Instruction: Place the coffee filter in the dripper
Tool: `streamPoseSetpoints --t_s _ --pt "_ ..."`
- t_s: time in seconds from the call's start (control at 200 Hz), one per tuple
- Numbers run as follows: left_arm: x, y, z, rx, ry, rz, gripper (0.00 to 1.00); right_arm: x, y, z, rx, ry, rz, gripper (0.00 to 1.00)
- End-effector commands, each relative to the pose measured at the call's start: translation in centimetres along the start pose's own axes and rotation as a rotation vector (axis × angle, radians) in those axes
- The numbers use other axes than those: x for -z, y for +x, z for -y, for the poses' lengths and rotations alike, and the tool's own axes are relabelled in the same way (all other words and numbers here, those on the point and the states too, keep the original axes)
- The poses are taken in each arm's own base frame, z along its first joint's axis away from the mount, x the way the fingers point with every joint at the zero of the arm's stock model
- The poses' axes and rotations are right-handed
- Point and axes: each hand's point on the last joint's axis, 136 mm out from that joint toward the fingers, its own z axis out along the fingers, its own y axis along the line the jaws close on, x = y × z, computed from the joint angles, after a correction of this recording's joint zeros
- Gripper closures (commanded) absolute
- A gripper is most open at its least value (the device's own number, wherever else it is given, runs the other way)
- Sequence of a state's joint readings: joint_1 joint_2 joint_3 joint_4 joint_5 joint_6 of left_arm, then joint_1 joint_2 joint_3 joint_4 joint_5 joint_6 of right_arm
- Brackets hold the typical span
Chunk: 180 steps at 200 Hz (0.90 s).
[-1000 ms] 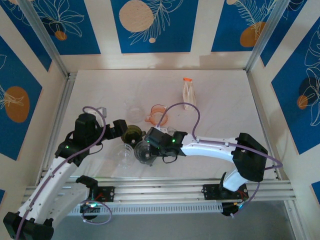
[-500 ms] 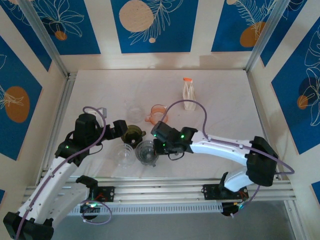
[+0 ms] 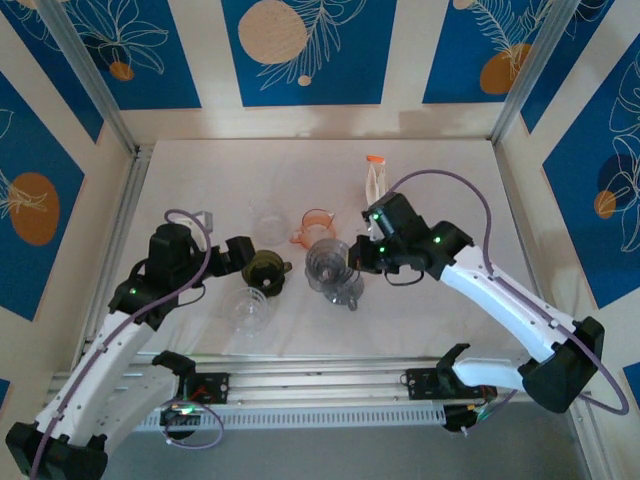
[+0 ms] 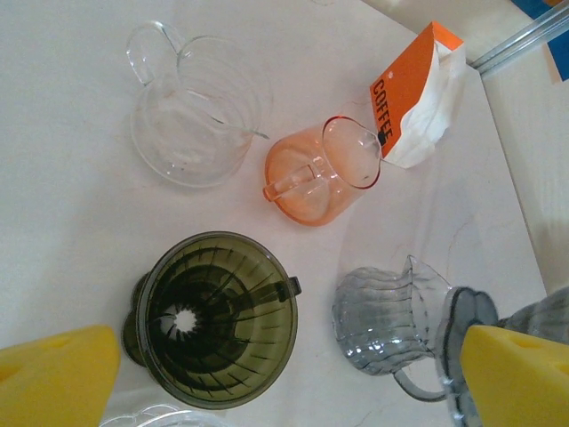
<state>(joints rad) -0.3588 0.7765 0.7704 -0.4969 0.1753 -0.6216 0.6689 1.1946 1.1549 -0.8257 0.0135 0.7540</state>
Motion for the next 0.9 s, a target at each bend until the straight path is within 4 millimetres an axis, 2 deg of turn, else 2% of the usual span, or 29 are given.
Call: streamPoseSetpoints --t_s 0.0,0.15,0.395,0.895 --pt "0.3 -1.2 1.0 -0.002 0.016 0.025 0.02 0.8 0.3 -0.3 0.018 -0.055 -0.082 1.00" --pt "-0.3 -1.4 0.9 0.002 0.011 0.015 0.02 0.2 -1.0 0.3 0.012 -0.051 -0.094 1.00" --pt "-0.9 -1.2 0.7 0.003 0.003 0.004 0.02 -0.7 -2.0 2.1 -0.004 -0.011 -0.093 1.00" --pt "-1.9 -1.0 0.4 0.012 -0.002 -0.010 0.02 -1.9 -2.2 4.4 -0.006 0.055 -0.105 1.00"
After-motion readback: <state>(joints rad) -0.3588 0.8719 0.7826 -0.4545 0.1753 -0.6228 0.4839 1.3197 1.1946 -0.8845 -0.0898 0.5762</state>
